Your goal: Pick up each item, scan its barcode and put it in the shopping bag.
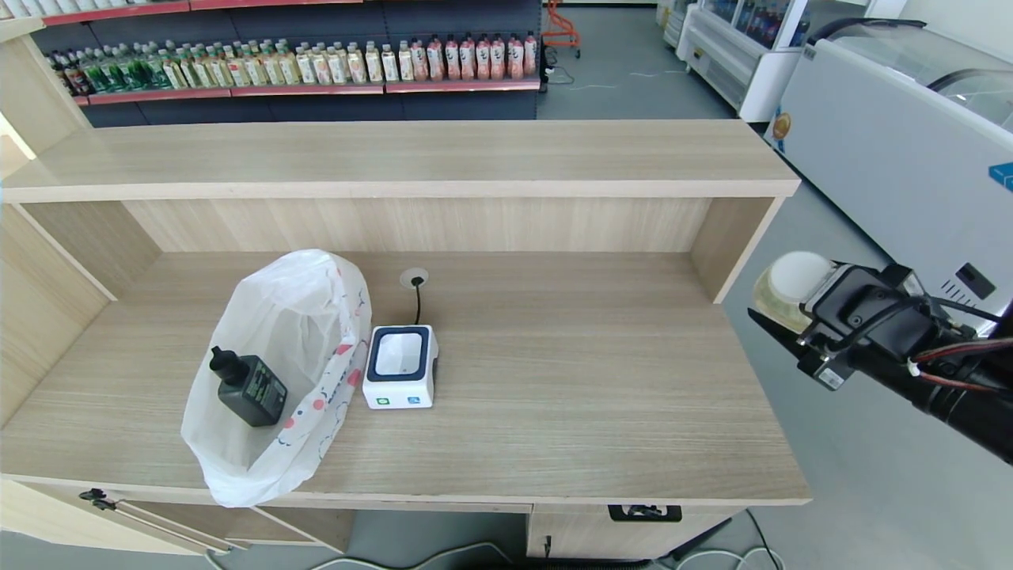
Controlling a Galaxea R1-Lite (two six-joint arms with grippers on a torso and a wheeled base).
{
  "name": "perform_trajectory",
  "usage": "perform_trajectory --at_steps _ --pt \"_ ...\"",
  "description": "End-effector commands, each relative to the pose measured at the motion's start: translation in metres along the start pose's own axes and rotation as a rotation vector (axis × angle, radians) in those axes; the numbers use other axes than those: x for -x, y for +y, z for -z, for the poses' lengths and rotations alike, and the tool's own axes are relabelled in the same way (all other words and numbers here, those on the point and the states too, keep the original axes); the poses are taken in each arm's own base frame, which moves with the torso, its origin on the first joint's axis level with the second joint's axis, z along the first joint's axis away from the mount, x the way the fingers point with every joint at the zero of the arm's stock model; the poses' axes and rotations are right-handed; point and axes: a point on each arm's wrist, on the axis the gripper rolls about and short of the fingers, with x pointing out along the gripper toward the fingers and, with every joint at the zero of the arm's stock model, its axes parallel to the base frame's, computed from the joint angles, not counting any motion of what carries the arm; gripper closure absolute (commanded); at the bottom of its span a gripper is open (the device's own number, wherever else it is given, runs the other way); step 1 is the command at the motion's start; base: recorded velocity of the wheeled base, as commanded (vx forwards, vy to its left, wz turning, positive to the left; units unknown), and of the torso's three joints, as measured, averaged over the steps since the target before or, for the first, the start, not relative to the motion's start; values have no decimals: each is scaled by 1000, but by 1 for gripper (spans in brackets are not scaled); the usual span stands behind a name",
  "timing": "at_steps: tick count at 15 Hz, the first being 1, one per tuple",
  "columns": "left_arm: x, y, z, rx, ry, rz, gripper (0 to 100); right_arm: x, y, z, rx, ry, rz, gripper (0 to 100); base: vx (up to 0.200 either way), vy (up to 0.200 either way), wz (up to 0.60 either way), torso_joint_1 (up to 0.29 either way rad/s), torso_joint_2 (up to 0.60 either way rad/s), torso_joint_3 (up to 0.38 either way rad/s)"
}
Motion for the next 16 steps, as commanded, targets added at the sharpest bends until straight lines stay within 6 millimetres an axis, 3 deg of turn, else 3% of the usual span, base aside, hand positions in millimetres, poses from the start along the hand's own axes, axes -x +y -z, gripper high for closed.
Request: perform_trajectory --at_steps 1,8,16 --pt "0 0 0 0 0 0 0 2 -1 -1 4 -3 7 100 0 0 0 0 0 0" --pt "0 0 0 3 0 0 0 -7 -2 -14 2 -30 15 100 0 171 0 0 1 3" --pt "0 0 0 0 0 0 0 -24 9 -7 -1 -9 -26 100 0 200 0 4 5 4"
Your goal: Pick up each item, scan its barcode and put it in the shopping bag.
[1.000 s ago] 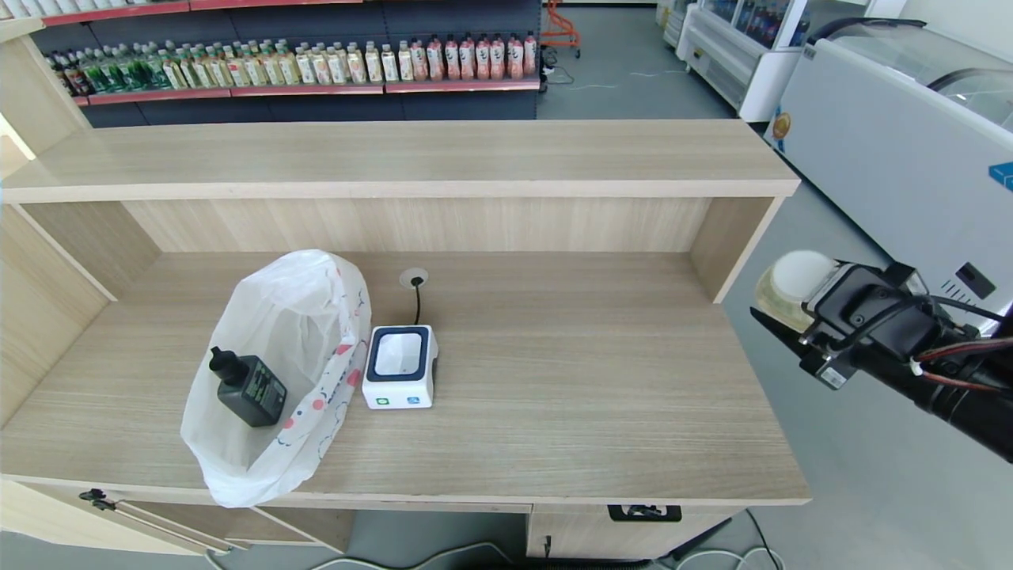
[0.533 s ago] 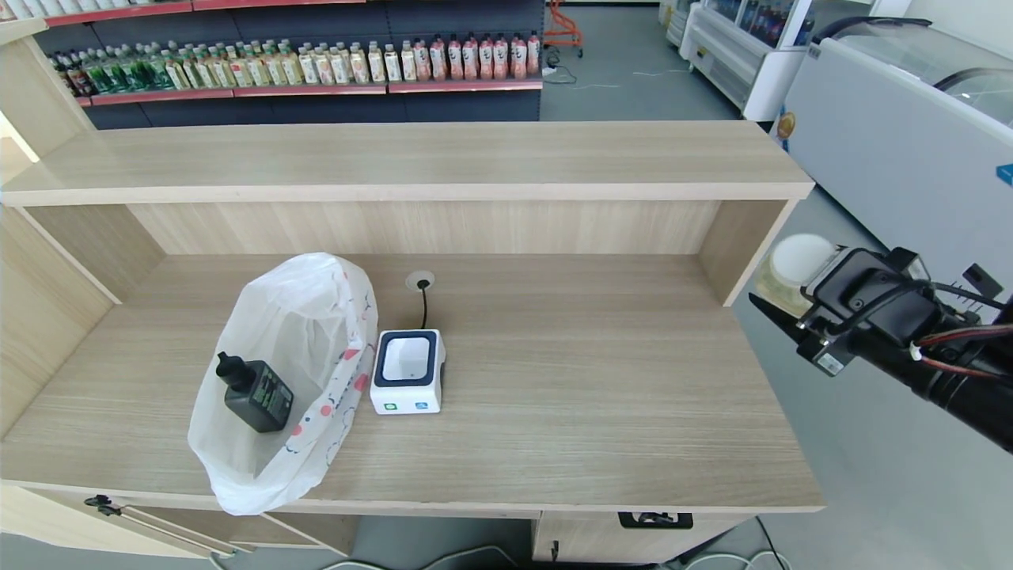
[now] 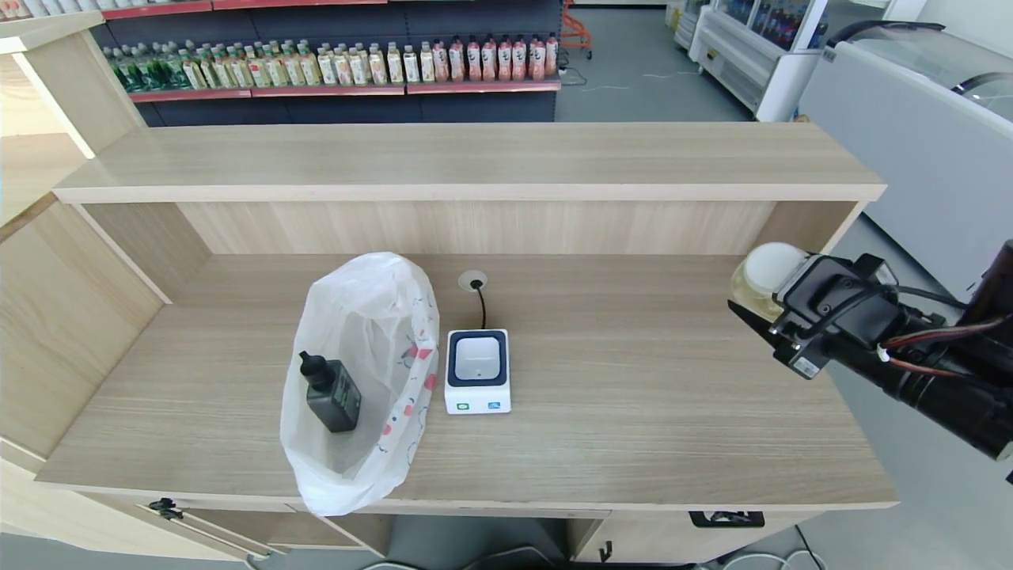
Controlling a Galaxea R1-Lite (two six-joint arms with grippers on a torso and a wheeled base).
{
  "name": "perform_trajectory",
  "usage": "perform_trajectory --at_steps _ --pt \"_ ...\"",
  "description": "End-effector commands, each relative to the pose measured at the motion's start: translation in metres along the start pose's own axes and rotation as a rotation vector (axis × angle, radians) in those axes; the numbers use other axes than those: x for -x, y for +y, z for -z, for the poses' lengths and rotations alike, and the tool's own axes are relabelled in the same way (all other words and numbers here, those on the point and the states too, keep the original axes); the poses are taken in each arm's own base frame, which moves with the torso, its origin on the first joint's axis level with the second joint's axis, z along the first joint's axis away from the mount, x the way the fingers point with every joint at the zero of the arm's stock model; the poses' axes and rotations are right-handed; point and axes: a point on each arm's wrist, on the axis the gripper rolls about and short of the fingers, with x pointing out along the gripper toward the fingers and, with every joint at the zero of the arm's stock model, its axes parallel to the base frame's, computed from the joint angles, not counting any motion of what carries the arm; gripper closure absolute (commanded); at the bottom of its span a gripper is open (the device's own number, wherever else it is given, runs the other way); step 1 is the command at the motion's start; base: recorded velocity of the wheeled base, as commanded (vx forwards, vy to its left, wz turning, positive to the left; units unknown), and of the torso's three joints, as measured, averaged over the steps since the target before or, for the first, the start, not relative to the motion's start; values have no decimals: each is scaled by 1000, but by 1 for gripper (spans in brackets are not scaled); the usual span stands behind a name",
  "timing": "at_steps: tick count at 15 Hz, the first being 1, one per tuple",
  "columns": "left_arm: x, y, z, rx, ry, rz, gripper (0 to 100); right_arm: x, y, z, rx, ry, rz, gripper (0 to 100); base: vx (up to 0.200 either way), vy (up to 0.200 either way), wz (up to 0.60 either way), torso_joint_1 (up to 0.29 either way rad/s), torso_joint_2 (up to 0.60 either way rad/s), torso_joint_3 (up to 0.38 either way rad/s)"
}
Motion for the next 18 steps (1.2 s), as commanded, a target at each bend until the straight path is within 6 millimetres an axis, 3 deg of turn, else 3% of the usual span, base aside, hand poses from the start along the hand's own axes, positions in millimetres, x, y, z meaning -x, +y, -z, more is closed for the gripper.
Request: perform_trajectory --at_steps 1,6,9,11,18 --pt "0 0 0 0 0 0 0 -14 5 3 -8 0 -23 100 0 200 0 2 7 2" --pt "0 0 0 -1 0 0 0 -66 -3 -1 -95 -152 -67 100 0 200 0 2 1 4" --pt "0 0 0 -1 0 0 0 -91 9 4 -135 -248 -166 100 0 200 0 1 4 5" --pt "0 0 0 -1 0 0 0 -98 15 7 -150 -283 -214 100 0 200 0 0 2 2" --pt "0 0 0 -4 0 0 0 -107 32 23 -184 -363 -354 100 0 0 0 0 0 0"
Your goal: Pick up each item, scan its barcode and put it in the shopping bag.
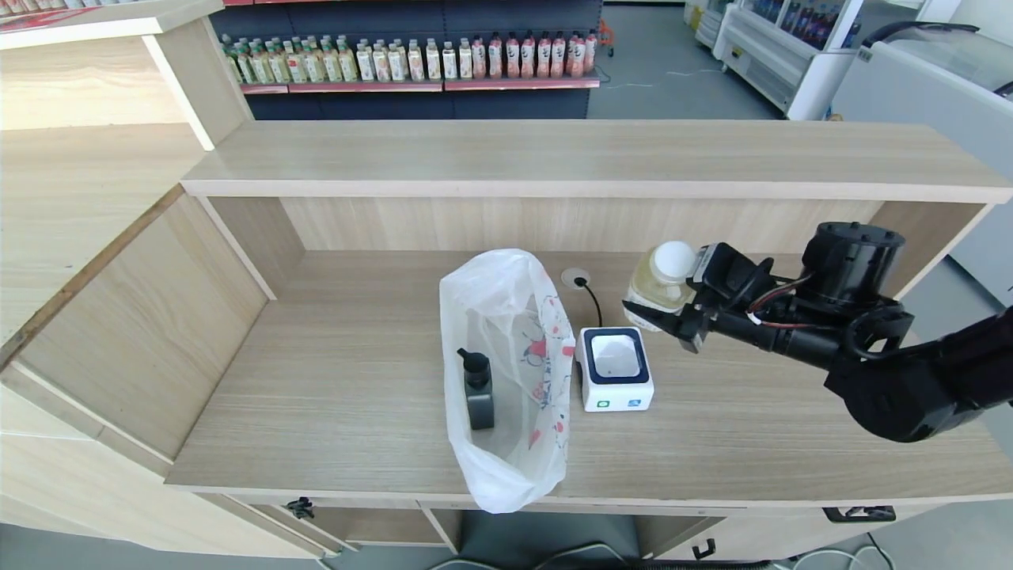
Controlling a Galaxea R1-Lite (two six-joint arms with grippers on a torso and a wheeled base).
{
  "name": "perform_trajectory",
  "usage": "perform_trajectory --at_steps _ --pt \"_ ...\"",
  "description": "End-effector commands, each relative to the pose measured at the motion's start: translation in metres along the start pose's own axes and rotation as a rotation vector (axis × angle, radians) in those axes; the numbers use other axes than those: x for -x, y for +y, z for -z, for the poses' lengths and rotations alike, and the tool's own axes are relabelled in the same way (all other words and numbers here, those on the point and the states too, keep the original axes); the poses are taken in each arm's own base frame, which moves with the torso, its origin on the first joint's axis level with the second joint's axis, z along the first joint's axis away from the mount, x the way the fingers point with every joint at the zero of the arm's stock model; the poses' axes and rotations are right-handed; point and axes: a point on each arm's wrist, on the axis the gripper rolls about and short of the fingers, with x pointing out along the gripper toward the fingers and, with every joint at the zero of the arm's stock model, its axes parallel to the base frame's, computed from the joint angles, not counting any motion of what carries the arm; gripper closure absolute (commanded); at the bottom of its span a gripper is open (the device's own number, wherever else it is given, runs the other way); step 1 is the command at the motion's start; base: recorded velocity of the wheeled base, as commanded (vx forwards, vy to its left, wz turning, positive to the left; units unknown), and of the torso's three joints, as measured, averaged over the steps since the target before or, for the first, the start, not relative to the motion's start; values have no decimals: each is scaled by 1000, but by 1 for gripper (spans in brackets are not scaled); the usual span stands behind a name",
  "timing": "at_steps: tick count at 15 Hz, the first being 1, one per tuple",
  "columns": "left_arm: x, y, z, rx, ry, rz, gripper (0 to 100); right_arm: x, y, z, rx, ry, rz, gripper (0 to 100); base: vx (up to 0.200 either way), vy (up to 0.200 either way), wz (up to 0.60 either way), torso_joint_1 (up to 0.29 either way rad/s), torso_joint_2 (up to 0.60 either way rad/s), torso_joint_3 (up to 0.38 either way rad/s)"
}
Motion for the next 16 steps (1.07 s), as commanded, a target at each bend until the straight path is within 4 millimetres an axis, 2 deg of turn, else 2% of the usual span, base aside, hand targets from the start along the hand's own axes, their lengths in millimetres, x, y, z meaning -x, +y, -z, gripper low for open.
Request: perform_trajectory --at_steps 1,11,16 --pt "0 0 0 0 0 0 0 -5 7 9 -1 -16 -28 100 0 0 0 0 0 0" --pt "0 0 0 -1 0 0 0 -22 31 48 37 -91 -64 100 0 0 0 0 0 0" --pt "0 0 0 -1 0 0 0 -23 34 54 41 -110 -78 100 0 0 0 0 0 0"
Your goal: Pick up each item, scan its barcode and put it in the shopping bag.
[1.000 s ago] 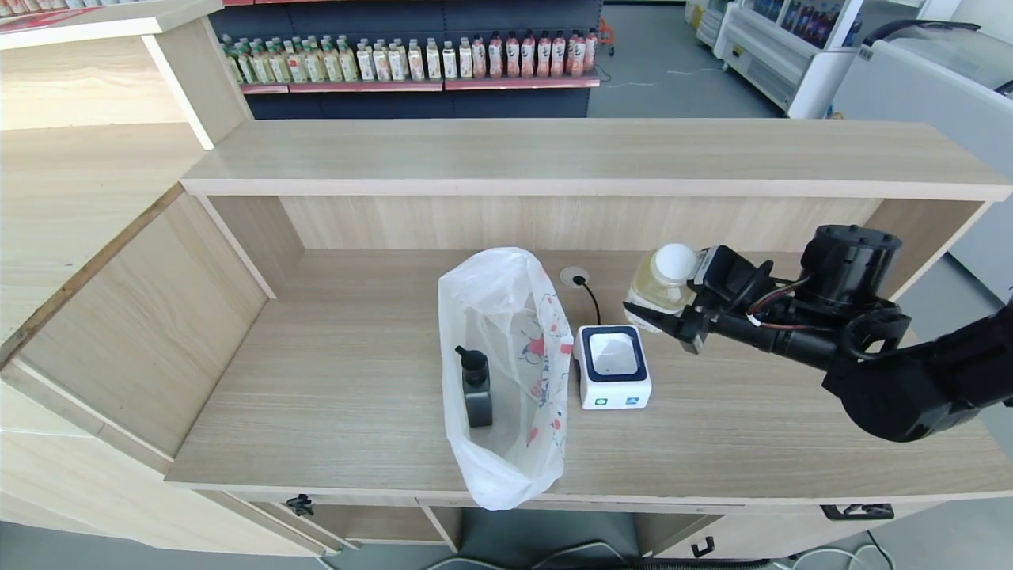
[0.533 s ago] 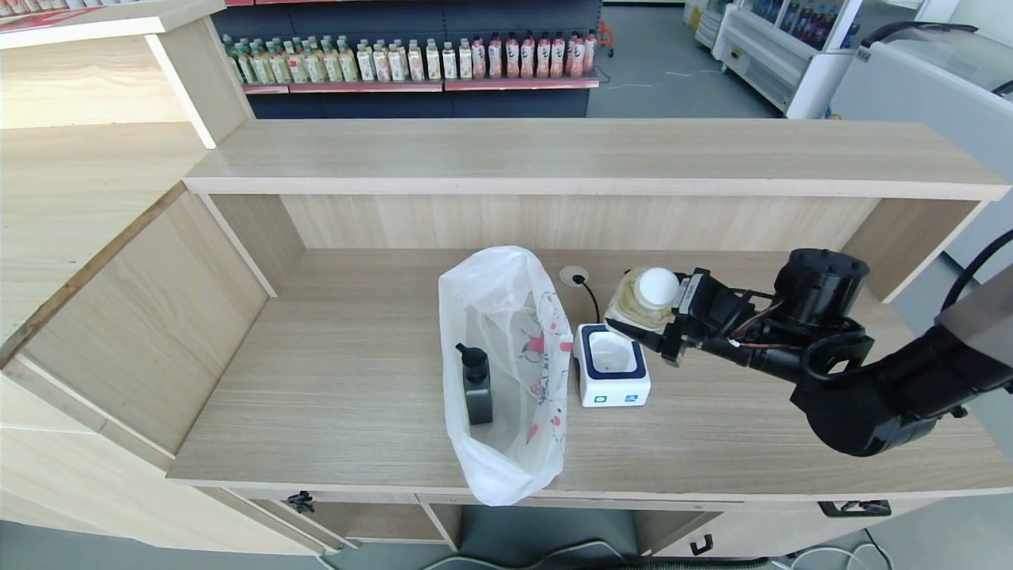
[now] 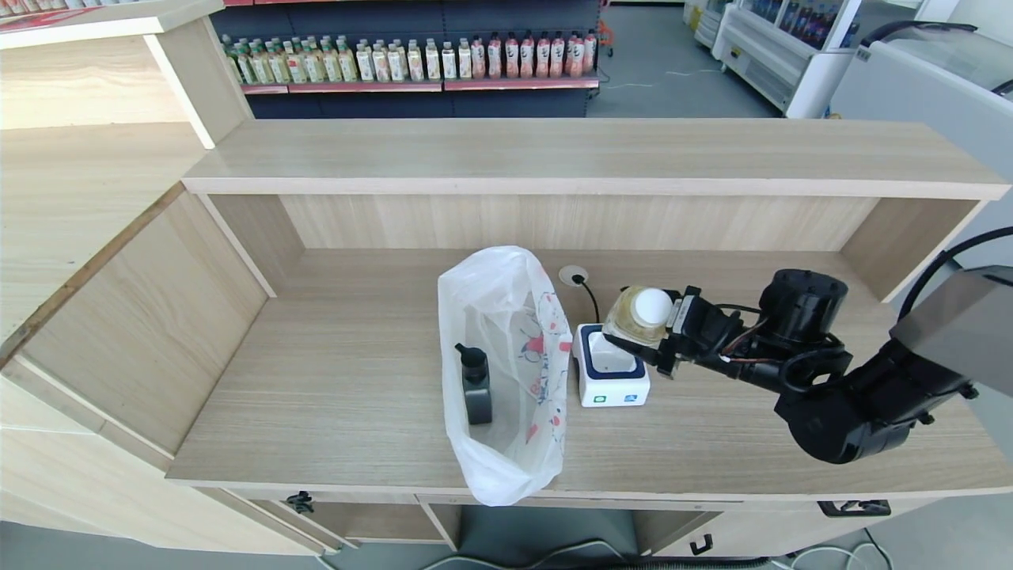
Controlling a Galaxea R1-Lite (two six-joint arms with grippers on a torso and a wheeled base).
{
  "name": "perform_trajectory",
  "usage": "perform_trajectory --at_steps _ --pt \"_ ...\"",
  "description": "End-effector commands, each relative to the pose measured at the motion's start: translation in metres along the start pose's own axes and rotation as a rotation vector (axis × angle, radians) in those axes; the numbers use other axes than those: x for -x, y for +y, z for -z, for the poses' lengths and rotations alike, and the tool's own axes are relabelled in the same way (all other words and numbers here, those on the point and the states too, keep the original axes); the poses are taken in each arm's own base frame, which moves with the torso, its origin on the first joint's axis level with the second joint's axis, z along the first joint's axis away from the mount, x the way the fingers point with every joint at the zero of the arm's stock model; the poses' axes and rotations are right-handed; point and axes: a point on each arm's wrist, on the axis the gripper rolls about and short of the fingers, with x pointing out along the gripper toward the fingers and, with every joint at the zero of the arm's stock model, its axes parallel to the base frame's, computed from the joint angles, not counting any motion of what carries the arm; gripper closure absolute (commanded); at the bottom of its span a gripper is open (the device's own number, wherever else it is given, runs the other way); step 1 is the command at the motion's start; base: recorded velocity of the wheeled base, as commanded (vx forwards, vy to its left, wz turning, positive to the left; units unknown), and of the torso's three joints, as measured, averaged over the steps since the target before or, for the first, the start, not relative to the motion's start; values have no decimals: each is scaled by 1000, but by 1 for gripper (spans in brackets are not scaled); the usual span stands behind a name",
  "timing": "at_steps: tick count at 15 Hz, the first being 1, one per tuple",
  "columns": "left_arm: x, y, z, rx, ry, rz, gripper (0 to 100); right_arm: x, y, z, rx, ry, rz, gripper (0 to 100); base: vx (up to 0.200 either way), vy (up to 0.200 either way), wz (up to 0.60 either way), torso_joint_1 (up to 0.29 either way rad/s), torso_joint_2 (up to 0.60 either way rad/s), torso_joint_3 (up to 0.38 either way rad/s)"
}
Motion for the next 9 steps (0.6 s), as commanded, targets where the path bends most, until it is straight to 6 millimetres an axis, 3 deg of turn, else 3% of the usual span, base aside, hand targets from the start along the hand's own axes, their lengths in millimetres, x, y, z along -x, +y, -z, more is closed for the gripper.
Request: perform_trajectory --at_steps 1,9 --pt "0 0 0 0 0 0 0 -2 4 6 -5 0 -9 100 0 0 0 0 0 0" --pt "0 0 0 0 0 0 0 -8 10 27 14 -41 -16 100 0 0 0 0 0 0"
